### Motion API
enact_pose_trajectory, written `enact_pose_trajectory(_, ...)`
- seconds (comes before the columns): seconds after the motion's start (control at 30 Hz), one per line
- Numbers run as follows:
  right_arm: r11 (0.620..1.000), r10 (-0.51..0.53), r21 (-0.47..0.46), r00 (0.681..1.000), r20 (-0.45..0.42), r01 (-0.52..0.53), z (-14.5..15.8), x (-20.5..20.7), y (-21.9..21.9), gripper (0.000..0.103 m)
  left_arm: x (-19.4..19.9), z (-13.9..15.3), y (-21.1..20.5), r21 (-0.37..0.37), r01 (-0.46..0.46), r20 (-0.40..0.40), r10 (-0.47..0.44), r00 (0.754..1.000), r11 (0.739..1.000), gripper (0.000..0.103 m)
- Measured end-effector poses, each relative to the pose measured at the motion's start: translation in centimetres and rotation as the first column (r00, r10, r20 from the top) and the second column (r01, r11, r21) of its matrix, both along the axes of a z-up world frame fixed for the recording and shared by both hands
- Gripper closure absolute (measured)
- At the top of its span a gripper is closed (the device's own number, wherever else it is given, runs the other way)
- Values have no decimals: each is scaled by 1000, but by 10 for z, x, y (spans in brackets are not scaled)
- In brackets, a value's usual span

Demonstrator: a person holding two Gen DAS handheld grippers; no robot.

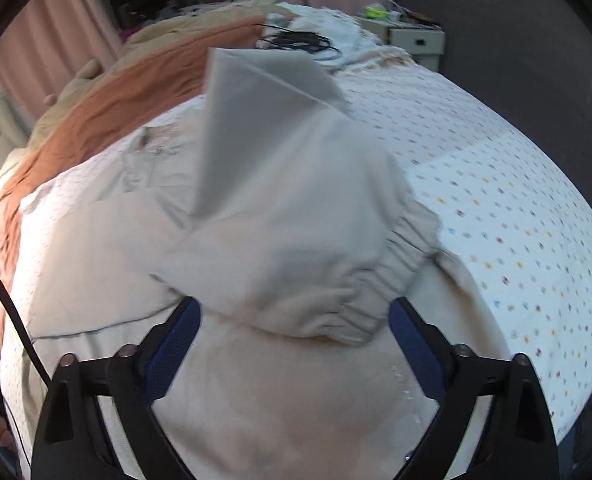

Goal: Fold large clothes
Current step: 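Fold the held sleeve across the jacket body with the right tool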

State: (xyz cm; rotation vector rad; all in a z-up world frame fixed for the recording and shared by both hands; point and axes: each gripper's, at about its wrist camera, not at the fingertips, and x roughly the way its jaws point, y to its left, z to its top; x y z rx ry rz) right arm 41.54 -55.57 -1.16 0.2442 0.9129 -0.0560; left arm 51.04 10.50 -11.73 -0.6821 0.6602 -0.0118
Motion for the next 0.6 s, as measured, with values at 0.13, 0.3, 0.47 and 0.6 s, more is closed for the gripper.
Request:
enact_pose_trajectory(0.13,994,-100,32,994,-54,102,-21,18,-12,21,2,-1,-1,13,3,-5,-3,1000,1000,6)
enact_pose_trajectory(0.3,989,-136,38,986,-100,140,-49,53,0,21,4,-4,3,-1,-3,-16,3,1000,1000,6)
enact_pose_trajectory(0.47,991,-124,-71,985,-124,116,-76,69,22,23,5,-5,7,-3,-10,-21,10,1000,1000,6)
enact_pose_trajectory(0.6,991,-40,-133,992,-119,24,-75,76,42,56,6,-7,7,-12,-12,-26,11,1000,1000,6)
